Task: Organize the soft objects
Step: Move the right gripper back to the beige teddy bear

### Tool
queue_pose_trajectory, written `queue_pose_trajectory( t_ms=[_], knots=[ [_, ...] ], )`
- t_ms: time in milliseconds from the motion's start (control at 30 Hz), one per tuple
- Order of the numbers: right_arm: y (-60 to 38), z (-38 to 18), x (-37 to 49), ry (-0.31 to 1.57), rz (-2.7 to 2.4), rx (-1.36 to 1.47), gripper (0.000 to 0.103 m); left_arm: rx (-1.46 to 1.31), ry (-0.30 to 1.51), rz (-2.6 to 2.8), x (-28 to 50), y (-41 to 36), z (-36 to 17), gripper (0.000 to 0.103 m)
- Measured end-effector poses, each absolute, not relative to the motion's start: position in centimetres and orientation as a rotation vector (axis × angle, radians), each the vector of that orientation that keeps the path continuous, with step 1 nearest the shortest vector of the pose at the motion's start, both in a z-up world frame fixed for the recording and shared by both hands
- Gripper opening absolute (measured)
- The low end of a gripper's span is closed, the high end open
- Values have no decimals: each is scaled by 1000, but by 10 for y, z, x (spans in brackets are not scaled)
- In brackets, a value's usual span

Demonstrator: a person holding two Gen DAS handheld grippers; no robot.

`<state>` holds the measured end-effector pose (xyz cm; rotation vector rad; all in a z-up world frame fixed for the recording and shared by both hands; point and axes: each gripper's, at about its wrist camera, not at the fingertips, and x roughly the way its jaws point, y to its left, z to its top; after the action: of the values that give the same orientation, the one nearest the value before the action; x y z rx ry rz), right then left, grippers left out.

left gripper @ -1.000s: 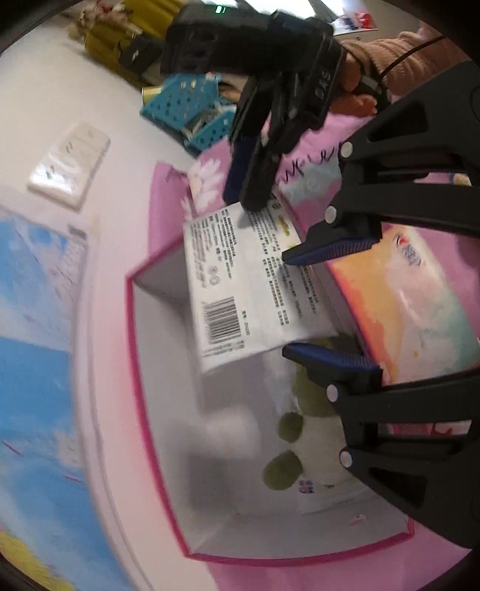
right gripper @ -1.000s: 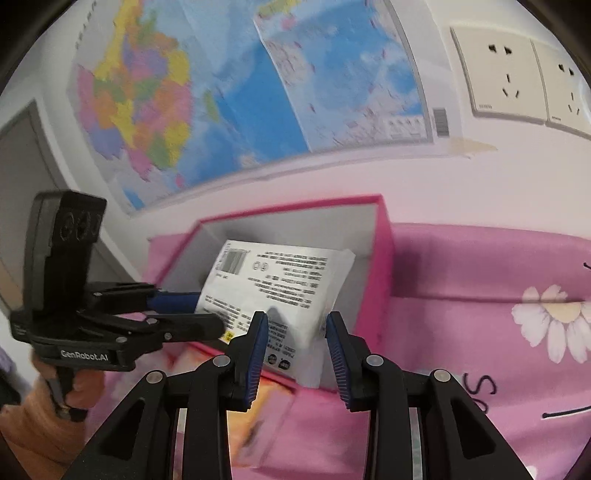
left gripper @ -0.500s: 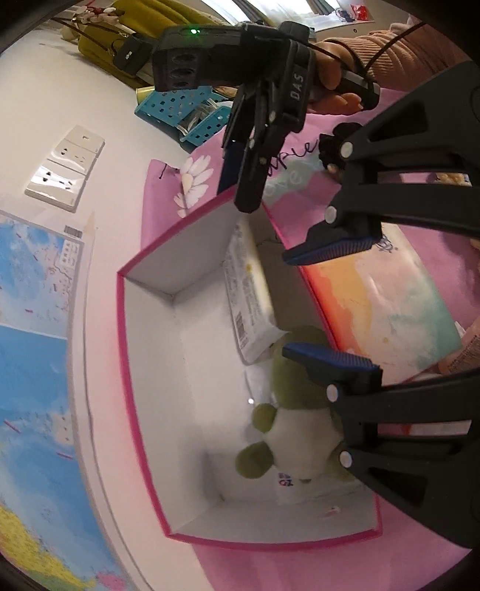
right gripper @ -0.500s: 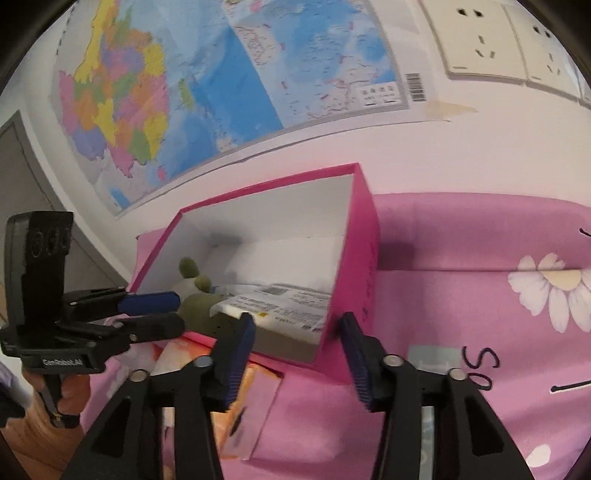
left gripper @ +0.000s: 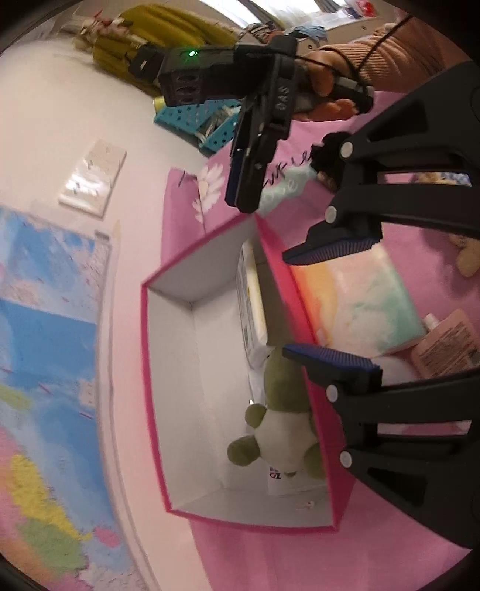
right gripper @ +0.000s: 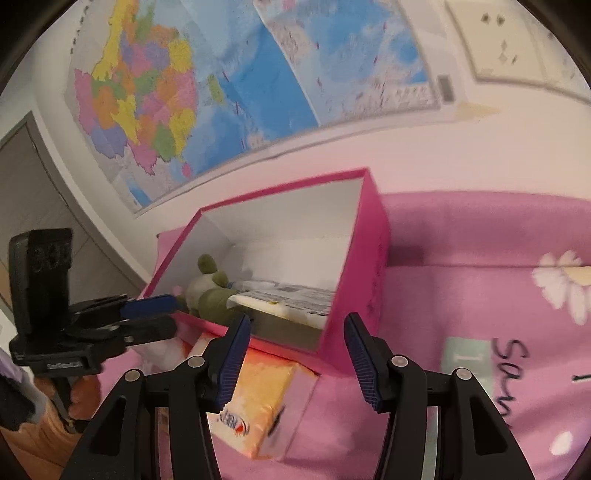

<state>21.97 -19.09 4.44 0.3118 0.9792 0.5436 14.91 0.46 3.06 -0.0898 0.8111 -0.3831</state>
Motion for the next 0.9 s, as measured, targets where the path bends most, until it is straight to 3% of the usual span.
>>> queue_pose_trajectory(
  t_ms=[133,433,900],
  knots=[
    [-205,58,192,963,534,274,55,-82,765,-456,126,-6,40,56],
    [-228,63,118,999,514,248,55,-36,803,-584,80,-28,19,56],
    [-155,33,53,1125,771,113,54,-93,935,-573,36,0,-24,56]
  ],
)
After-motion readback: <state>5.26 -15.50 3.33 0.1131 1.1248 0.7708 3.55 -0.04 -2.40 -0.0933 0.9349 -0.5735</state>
